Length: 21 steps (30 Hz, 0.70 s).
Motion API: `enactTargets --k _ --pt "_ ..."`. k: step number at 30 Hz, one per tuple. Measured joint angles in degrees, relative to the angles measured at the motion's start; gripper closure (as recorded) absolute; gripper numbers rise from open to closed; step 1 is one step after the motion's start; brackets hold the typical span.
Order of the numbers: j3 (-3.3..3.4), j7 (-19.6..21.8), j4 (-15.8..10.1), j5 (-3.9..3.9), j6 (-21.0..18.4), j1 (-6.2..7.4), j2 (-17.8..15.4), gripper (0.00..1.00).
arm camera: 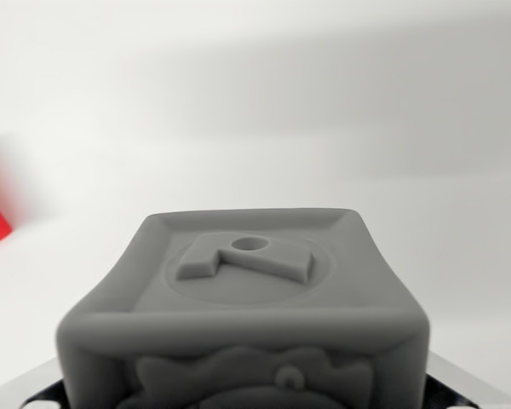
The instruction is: Destack cube
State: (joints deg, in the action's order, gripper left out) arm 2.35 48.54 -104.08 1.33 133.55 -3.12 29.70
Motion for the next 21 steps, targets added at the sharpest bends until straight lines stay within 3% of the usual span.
enactTargets --k 21 --pt "1.48 1.6 1.1 1.09 0.0 -2.16 0.9 1.00"
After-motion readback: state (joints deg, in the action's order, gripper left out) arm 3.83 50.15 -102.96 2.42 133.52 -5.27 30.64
